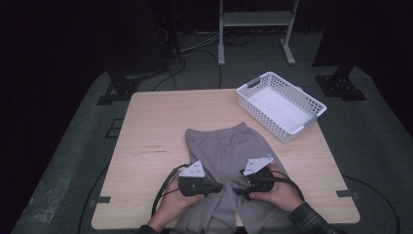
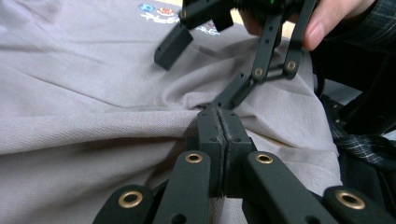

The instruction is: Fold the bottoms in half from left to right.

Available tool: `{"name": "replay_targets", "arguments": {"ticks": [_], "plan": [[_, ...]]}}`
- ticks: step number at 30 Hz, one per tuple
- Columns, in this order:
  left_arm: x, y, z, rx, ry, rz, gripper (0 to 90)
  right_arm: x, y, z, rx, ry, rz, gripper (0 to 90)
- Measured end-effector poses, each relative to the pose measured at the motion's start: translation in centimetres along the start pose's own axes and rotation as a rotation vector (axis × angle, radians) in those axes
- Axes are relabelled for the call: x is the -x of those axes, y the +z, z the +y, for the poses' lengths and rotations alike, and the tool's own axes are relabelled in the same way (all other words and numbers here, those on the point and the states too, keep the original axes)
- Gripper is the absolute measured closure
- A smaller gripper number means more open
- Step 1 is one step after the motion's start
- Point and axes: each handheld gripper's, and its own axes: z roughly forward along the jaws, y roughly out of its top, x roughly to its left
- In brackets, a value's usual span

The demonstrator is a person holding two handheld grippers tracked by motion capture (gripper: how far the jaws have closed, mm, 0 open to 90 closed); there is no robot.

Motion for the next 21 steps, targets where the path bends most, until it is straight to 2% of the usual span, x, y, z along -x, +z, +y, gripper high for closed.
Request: {"name": "replay_targets", "arguments": {"ticks": [4,8,9,14,21], "plan": [[-0.2,0.5,-0.4,-0.028,0.002,0.002,88.6,0.5,-0.6,0.8,0.039,0.008,-0.013,28.9],[-0.2,0.9,-0.6,-0.056,0.010,0.013,88.4,1.4,-0.7,2.6,0.079,0.037,-0.019,31.0],[-0.2,0.9,-0.7,-0.071,0.026,0.020,88.3,1.6,-0.5,3.1,0.087,0.040,-0.021,31.5],[-0.3,1.3,-1.2,-0.099,0.025,0.029,87.9,2.7,0.8,5.9,0.112,0.058,-0.017,33.3],[-0.3,1.4,-1.4,-0.105,0.031,0.033,87.9,4.5,3.3,9.4,0.147,0.096,0.041,40.5]]}}
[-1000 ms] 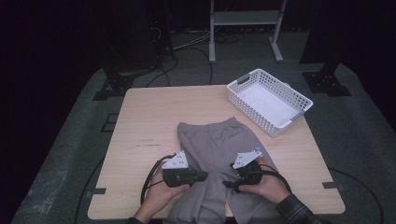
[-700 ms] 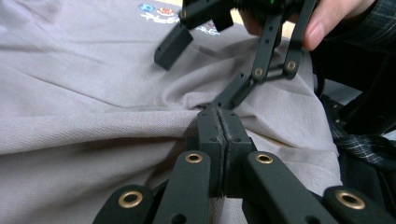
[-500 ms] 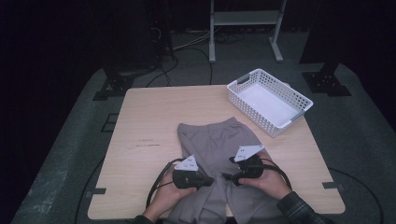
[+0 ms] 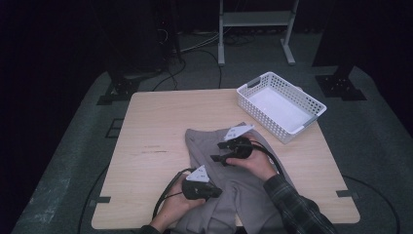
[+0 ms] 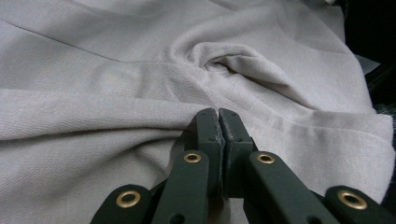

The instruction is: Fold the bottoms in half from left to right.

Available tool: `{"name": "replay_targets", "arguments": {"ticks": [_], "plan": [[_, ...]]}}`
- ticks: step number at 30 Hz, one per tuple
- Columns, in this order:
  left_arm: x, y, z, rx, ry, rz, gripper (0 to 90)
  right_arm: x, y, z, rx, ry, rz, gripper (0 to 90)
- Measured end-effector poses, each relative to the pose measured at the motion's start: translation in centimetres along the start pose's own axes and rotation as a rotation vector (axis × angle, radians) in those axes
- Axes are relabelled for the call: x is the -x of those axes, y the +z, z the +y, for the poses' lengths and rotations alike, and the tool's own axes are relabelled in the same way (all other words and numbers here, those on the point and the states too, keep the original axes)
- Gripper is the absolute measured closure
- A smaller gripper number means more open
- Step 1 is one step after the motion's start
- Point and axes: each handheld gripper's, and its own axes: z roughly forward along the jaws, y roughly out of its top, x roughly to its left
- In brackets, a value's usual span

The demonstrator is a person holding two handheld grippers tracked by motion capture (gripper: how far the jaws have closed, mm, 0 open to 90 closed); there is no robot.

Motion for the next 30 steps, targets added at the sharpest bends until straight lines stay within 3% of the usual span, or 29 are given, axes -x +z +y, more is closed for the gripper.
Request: {"name": "replay_targets", "arguments": {"ticks": [11,18,20,27,30], "plan": [[0.0,0.0,0.0,0.000,-0.003,0.000,87.6,1.8,6.4,3.4,0.003,0.032,0.049,43.6],[0.0,0.0,0.0,-0.001,0.001,0.000,87.6,1.9,9.8,3.8,-0.075,0.029,0.057,46.7],[0.0,0.0,0.0,-0.002,0.002,0.001,87.7,1.9,10.4,3.7,-0.088,0.031,0.061,51.2],[0.1,0.0,0.1,-0.013,-0.007,0.001,88.6,1.9,11.1,3.7,-0.116,0.050,0.047,84.8],[0.3,-0.4,0.4,-0.002,0.005,-0.006,89.0,2.0,10.5,4.0,-0.111,0.061,0.053,88.4]]}}
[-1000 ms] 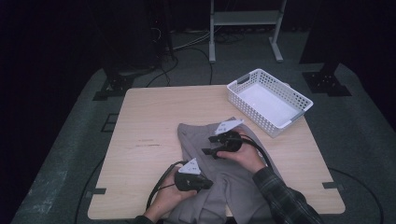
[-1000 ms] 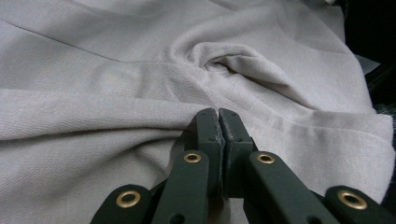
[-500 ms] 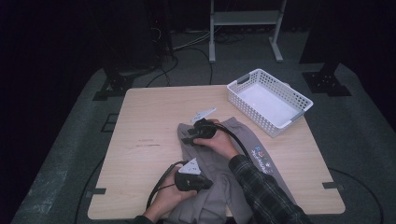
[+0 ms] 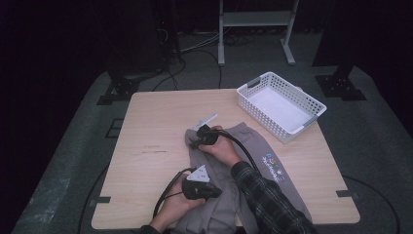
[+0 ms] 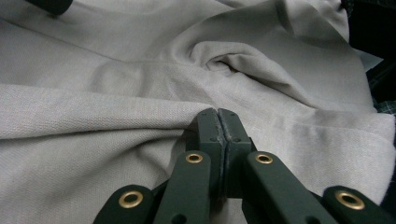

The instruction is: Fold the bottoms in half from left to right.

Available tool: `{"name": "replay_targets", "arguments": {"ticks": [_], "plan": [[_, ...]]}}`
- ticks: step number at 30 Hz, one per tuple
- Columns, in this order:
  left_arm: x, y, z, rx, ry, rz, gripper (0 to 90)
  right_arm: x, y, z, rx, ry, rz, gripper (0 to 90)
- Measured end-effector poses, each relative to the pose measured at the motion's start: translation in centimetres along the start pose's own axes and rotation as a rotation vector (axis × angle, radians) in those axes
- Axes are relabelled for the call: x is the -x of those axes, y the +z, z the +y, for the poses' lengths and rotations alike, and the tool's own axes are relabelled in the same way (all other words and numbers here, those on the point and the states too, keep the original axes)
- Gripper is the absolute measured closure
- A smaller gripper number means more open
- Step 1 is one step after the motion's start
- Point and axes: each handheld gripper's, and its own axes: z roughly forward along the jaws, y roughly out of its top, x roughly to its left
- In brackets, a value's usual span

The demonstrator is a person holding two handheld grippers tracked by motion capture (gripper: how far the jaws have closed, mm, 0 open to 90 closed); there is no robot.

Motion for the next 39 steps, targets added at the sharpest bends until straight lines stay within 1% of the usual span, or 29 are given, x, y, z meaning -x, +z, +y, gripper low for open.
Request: {"name": "replay_targets", "arguments": {"ticks": [2,4,7,9,11,13,16,17,19,21,25,26,27,28,29,31,33,34,35,37,39], "plan": [[0.2,-0.8,0.5,0.040,0.006,-0.013,89.2,0.0,-0.9,0.4,0.014,-0.003,0.000,88.4],[0.4,-1.9,1.1,0.095,0.013,-0.029,89.2,0.0,-2.0,0.8,0.033,-0.016,0.000,88.4],[0.9,-2.9,2.1,0.151,0.036,-0.049,89.2,0.1,-4.1,1.3,0.059,-0.027,-0.009,88.5],[1.4,-3.3,2.9,0.188,0.052,-0.067,89.2,0.2,-5.7,1.5,0.074,-0.037,-0.024,88.5],[1.7,-3.3,3.8,0.212,0.073,-0.084,89.2,0.4,-7.3,1.6,0.085,-0.043,-0.039,88.5],[2.0,-2.9,4.9,0.236,0.088,-0.103,89.1,0.7,-8.8,1.4,0.092,-0.050,-0.061,88.5],[2.3,-1.6,6.6,0.243,0.112,-0.130,89.2,1.3,-10.8,0.8,0.087,-0.051,-0.101,88.5],[2.4,-0.9,7.0,0.244,0.111,-0.143,89.2,1.6,-11.3,0.4,0.083,-0.046,-0.117,88.5],[2.5,0.7,7.6,0.230,0.116,-0.159,89.2,2.4,-12.3,-0.7,0.075,-0.033,-0.137,88.5],[2.5,2.6,7.9,0.205,0.109,-0.179,89.1,3.2,-12.9,-2.2,0.061,-0.013,-0.157,88.5],[2.4,5.9,7.6,0.140,0.088,-0.198,89.1,4.8,-13.2,-5.4,0.033,0.035,-0.185,88.5],[2.4,6.5,7.4,0.111,0.079,-0.201,89.1,5.1,-13.1,-6.1,0.021,0.049,-0.195,88.5],[2.3,7.1,7.2,0.083,0.078,-0.194,89.0,5.4,-12.9,-6.8,0.008,0.060,-0.199,88.5],[2.2,7.5,7.0,0.048,0.076,-0.197,89.0,5.6,-12.7,-7.4,-0.006,0.068,-0.203,88.5],[2.1,7.9,6.7,0.020,0.068,-0.191,89.0,5.8,-12.4,-8.0,-0.020,0.072,-0.211,88.5],[1.9,8.3,6.1,-0.027,0.061,-0.181,89.0,6.1,-11.8,-9.0,-0.031,0.081,-0.210,88.5],[1.7,8.4,5.5,-0.056,0.043,-0.173,89.0,6.1,-11.2,-9.6,-0.046,0.085,-0.216,88.5],[1.5,8.2,5.2,-0.051,0.033,-0.179,89.0,6.1,-11.0,-9.8,-0.039,0.084,-0.215,88.4],[1.3,8.0,5.1,-0.052,0.025,-0.178,89.0,6.0,-10.8,-9.8,-0.028,0.094,-0.211,88.5],[1.2,7.4,4.8,-0.062,0.024,-0.167,89.0,5.8,-10.5,-9.6,-0.024,0.090,-0.217,88.5],[1.0,6.7,4.5,-0.070,0.019,-0.162,89.0,5.5,-10.1,-9.3,-0.022,0.075,-0.226,88.5]]}}
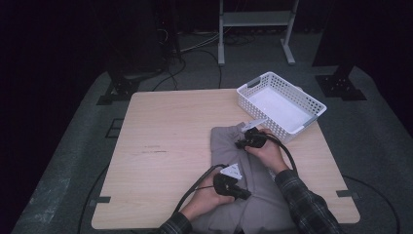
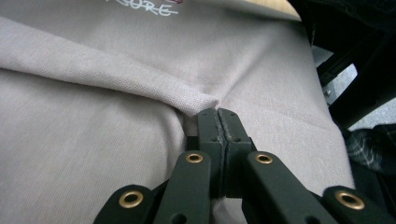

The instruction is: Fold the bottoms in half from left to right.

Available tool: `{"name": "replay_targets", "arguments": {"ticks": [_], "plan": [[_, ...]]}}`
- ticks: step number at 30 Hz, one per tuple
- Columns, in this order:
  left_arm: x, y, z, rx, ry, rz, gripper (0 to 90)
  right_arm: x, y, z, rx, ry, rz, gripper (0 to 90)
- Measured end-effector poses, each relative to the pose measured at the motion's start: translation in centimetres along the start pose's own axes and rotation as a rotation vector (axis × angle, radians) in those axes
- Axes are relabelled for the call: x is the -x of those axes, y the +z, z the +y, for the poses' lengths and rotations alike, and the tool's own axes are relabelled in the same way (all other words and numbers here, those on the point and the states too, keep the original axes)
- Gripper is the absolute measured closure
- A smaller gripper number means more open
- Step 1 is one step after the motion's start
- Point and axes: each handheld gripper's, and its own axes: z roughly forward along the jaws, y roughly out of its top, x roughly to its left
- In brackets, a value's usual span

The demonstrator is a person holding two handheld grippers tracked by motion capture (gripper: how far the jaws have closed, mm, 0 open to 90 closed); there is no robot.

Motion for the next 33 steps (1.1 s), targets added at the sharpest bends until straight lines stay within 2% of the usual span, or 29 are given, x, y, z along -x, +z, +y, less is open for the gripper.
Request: {"name": "replay_targets", "arguments": {"ticks": [6,8,10,11,15,18,21,23,25,33], "plan": [[-0.5,-2.7,-1.7,-0.022,-0.014,0.033,89.0,-1.4,1.2,1.3,-0.005,-0.025,-0.026,88.5],[-0.7,-3.9,-2.6,-0.025,-0.022,0.050,89.0,-1.9,1.8,1.8,-0.006,-0.015,-0.030,88.5],[-0.8,-4.5,-3.0,-0.019,-0.032,0.059,89.0,-2.4,2.5,2.4,0.003,-0.016,-0.030,88.5],[-1.0,-5.7,-3.9,-0.019,-0.041,0.079,89.0,-2.7,2.8,2.7,0.007,-0.012,-0.027,88.5],[-1.3,-7.6,-5.3,-0.010,-0.065,0.112,89.0,-3.8,4.3,4.1,0.009,-0.029,-0.023,88.4],[-1.4,-8.3,-5.9,-0.005,-0.079,0.125,89.0,-4.6,5.0,4.9,0.002,-0.042,-0.022,88.5],[-1.2,-8.7,-5.8,0.007,-0.075,0.125,89.1,-4.9,5.3,5.4,-0.010,-0.051,-0.021,88.5],[-1.0,-9.2,-5.3,0.042,-0.060,0.118,89.1,-4.9,5.1,5.7,0.001,-0.051,-0.010,88.5],[-0.6,-9.8,-4.8,0.099,-0.048,0.109,89.1,-4.9,4.4,6.2,0.022,-0.046,0.005,88.5],[0.4,-12.5,-1.6,0.278,0.044,0.071,89.2,-4.5,0.8,8.8,0.085,-0.083,0.009,88.5]]}}
